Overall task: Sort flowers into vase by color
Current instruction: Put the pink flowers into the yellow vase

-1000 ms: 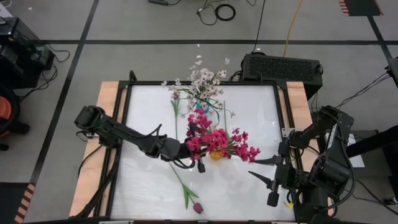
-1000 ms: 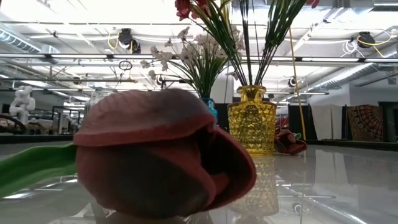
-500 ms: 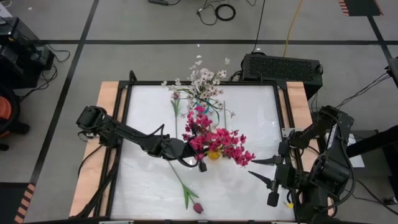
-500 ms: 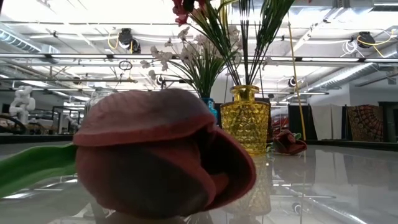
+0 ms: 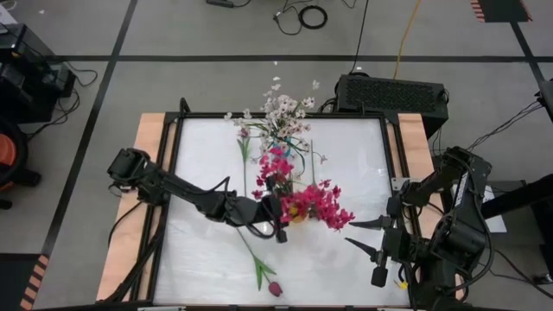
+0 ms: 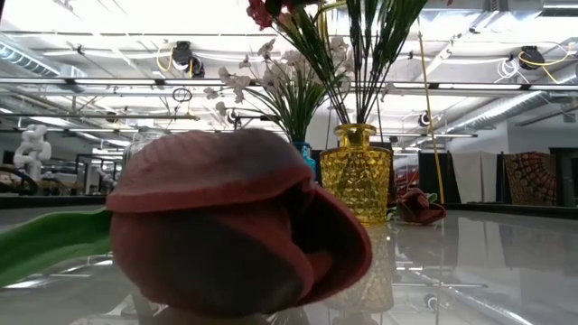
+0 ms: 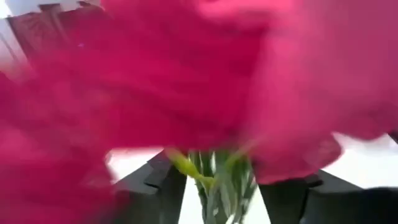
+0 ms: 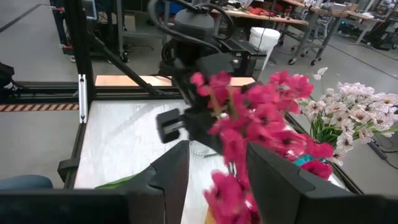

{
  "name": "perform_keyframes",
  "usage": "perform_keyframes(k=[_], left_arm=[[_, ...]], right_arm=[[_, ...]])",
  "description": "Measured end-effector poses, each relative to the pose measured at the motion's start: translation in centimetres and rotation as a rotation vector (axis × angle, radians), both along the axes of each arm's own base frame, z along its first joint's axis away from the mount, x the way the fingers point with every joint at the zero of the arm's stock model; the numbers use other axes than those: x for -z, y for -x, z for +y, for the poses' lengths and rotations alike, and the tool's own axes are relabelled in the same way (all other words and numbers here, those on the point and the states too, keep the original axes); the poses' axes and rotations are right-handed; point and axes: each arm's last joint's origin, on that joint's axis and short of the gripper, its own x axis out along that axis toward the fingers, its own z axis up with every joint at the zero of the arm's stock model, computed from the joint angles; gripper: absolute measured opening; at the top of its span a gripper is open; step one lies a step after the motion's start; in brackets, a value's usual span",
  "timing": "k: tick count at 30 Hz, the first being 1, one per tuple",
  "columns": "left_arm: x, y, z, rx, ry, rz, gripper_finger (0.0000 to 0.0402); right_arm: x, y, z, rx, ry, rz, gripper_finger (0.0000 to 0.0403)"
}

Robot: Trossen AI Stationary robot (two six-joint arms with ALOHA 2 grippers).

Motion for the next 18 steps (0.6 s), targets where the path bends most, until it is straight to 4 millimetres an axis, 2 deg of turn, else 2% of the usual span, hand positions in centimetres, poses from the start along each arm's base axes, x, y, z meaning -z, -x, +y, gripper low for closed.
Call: perform_keyframes(k=[3,10,15,18], left_arm=[[0.1,0.3,-0.7,0.000,-0.034,0.012,0.0204],[-0.8,1.5,-2.0,-0.143,-0.153,0.018,0.0258],[-1.4,1.9,-2.7,-0.155,-0.163,0.030,0.0307],[-2.5,2.0,-2.9,-0.169,-0.149,0.003,0.0336]], right_arm=[[0.0,0.0,0.0,0.000,0.000,0.000,0.0150],[0.0,0.0,0.0,0.000,0.000,0.001,0.0150],[0.0,0.0,0.0,-0.001,0.000,0.001,0.0150],[0.0,0.0,0.0,-0.001,0.000,0.001,0.0150]])
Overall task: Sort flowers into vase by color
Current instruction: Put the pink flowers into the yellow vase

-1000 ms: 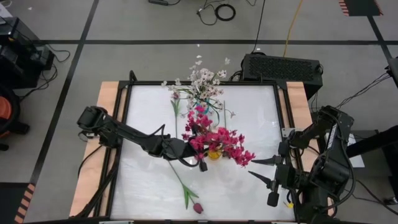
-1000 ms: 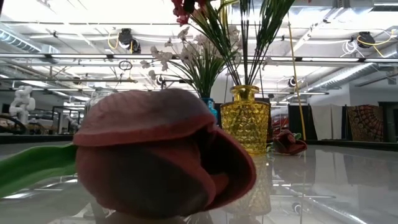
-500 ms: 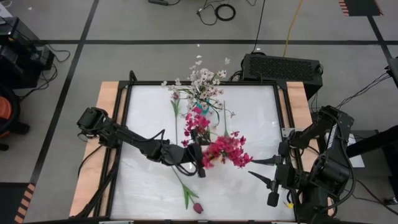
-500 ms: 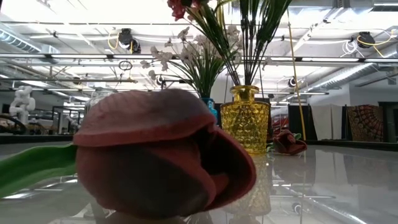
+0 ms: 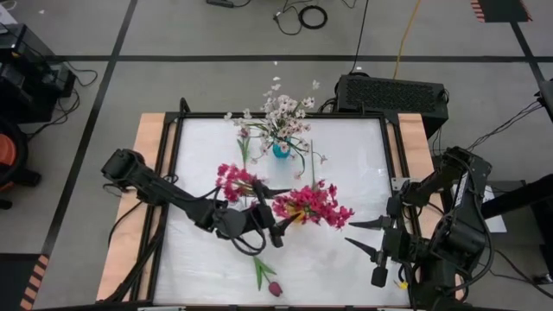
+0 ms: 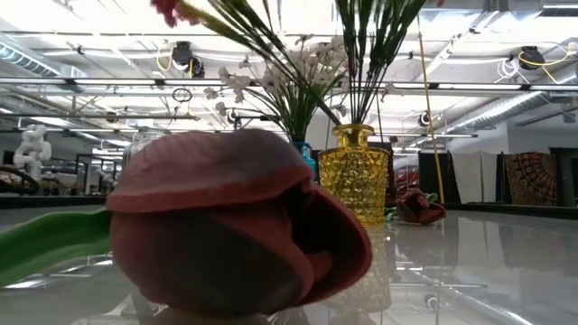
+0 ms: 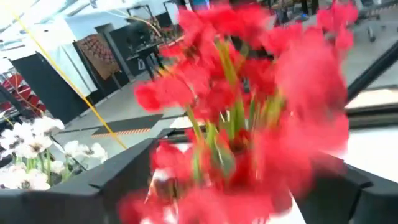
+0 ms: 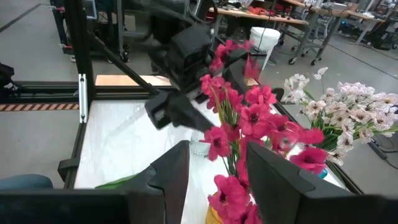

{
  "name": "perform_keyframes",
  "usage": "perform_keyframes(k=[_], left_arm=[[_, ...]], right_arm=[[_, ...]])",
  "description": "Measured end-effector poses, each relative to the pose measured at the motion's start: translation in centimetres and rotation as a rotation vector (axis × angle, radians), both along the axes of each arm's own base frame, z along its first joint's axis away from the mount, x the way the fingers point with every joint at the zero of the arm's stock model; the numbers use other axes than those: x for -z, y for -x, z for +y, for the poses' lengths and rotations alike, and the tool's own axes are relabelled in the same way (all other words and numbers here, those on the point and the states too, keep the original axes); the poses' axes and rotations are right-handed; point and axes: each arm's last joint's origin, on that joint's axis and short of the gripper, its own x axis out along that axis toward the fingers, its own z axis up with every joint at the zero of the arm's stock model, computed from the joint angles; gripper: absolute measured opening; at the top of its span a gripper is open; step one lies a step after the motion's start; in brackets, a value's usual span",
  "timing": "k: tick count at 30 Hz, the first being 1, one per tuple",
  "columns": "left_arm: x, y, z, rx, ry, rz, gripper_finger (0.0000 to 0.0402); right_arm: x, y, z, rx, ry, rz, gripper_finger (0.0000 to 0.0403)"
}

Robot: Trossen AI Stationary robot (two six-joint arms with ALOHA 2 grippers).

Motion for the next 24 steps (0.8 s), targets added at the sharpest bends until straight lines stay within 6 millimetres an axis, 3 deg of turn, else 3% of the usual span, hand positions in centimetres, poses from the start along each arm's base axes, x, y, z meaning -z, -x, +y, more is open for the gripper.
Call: perform_keyframes(k=[5,11,24], left_arm=[[-0.8,0.1,-0.3,0.009,-0.006,-0.014,0.0365],[-1.3,0.0,-0.4,0.040,0.006,-0.028,0.0368],[-1.3,-0.9,0.8,0.208,0.247,-0.085,0.0368]], right_arm=[[0.4,0.0,0.1,0.000,0.012,0.006,0.0150],[0.3,-0.1,0.1,-0.001,0.012,0.005,0.0150],[0.3,-0.1,0.1,-0.001,0.010,0.004,0.0150]])
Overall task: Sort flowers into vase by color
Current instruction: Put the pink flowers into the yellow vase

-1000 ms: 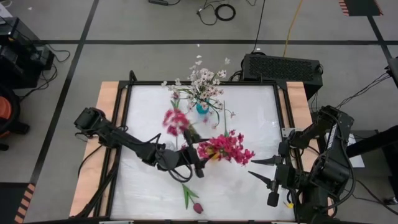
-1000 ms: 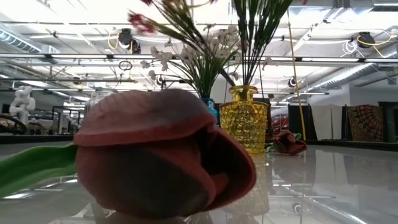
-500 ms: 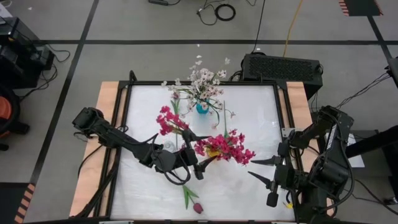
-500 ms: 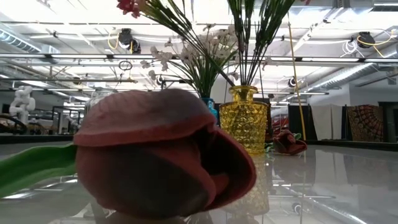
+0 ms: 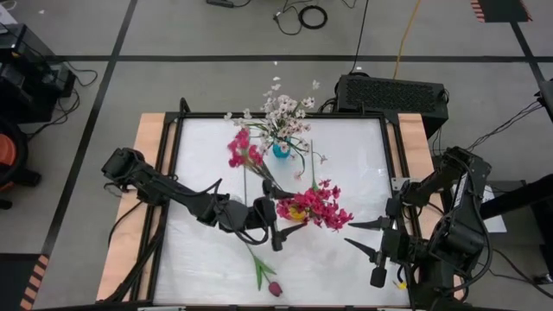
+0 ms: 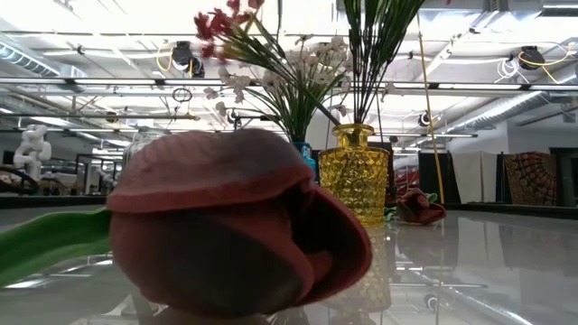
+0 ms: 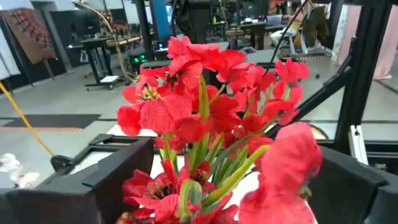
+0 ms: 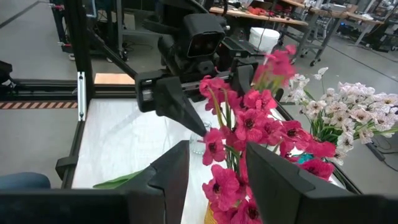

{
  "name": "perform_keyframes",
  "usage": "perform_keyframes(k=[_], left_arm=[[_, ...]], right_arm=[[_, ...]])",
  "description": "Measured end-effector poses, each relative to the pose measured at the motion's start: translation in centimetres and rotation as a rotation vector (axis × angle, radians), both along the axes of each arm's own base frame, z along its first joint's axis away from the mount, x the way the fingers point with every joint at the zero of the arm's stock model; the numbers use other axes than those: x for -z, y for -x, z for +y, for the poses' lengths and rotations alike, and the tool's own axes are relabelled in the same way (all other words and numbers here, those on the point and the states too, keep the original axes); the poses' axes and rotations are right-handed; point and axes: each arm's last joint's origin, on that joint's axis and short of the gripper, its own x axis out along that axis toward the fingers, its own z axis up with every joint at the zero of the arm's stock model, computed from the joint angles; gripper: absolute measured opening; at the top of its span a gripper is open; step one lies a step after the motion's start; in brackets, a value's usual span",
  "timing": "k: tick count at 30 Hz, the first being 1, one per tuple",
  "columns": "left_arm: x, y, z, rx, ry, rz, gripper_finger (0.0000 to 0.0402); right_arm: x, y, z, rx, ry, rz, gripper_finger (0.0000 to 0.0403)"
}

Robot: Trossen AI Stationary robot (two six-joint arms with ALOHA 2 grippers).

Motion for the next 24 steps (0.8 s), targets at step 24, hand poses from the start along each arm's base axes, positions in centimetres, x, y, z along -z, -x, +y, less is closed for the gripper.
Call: perform_keyframes(k=[24], left_arm=[[-3.2,0.0,0.4,0.192,0.335,-0.339,0.0368]], right_arm=[[-0.1,0.0,0.1,-0.004,0.005,-0.002,0.0150]])
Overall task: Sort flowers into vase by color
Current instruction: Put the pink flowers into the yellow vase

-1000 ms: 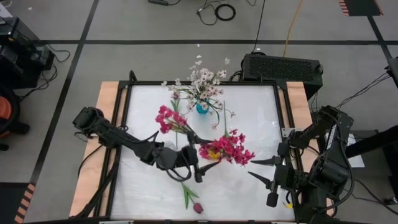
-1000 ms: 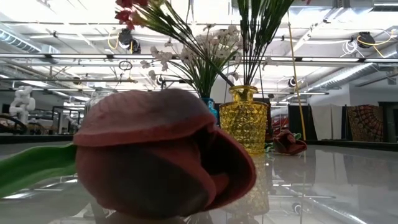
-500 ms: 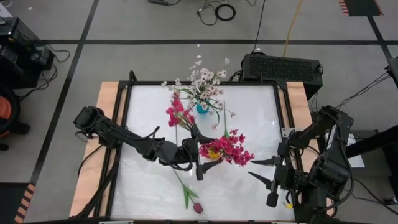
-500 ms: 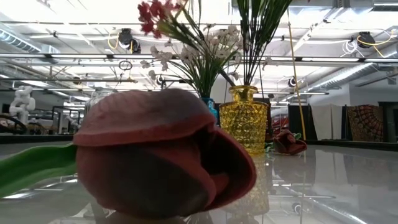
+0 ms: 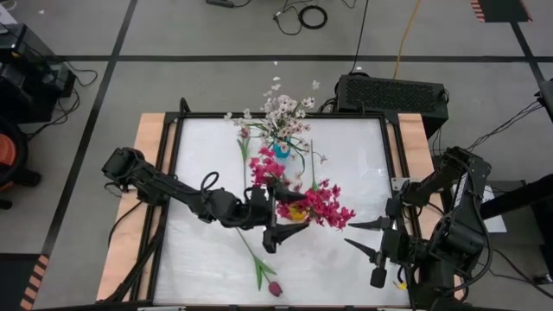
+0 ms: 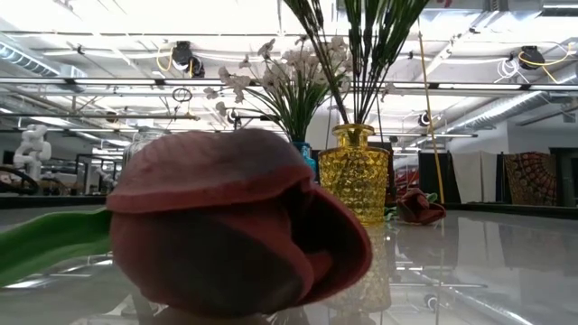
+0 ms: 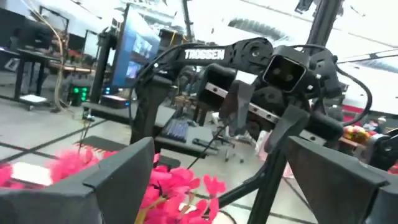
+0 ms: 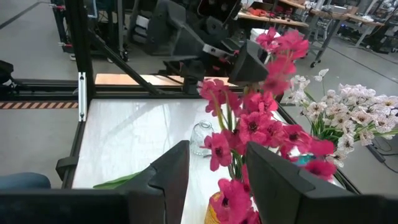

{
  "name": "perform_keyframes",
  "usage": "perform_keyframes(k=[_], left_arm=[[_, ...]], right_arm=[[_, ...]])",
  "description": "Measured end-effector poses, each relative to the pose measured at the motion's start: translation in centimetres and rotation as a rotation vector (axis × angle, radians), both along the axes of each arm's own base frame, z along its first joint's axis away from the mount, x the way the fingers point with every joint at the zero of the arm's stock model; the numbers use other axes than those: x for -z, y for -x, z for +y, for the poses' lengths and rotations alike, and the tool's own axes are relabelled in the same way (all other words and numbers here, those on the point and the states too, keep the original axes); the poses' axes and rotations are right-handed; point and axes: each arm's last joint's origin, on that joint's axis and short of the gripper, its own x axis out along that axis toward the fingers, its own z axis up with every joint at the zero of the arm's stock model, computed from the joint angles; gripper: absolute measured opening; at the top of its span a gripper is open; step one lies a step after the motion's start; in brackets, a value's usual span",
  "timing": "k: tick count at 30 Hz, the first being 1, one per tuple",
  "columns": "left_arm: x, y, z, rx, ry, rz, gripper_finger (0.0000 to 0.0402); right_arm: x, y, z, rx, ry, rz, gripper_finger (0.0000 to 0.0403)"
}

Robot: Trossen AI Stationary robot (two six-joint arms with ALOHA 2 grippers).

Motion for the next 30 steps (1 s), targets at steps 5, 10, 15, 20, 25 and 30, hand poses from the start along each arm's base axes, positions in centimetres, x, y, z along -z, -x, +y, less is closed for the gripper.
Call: perform_keyframes(k=[5,10,15,20,25,30], left_arm=[[0.49,-0.39,0.69,0.002,0.058,0.049,0.0368],[0.37,-0.50,0.91,0.071,0.076,0.035,0.0368],[-0.33,-0.14,0.43,0.069,-0.046,-0.043,0.0368],[0.00,-0.24,0.45,0.084,-0.013,-0.005,0.0368],[0.31,-0.47,0.77,0.215,0.080,0.039,0.0368],[0.18,-0.34,0.51,0.381,0.145,0.049,0.0368]], right_arm=[[-0.01,-0.01,0.01,0.000,-0.001,-0.001,0.0150],[-0.03,0.01,0.01,-0.001,-0.002,-0.001,0.0150],[-0.03,0.00,0.00,0.000,-0.002,-0.001,0.0150],[-0.03,0.00,0.00,0.000,-0.002,-0.001,0.0150],[-0.04,0.01,-0.01,0.000,-0.002,-0.001,0.0150],[-0.04,0.00,-0.02,0.001,-0.002,-0.002,0.0150]])
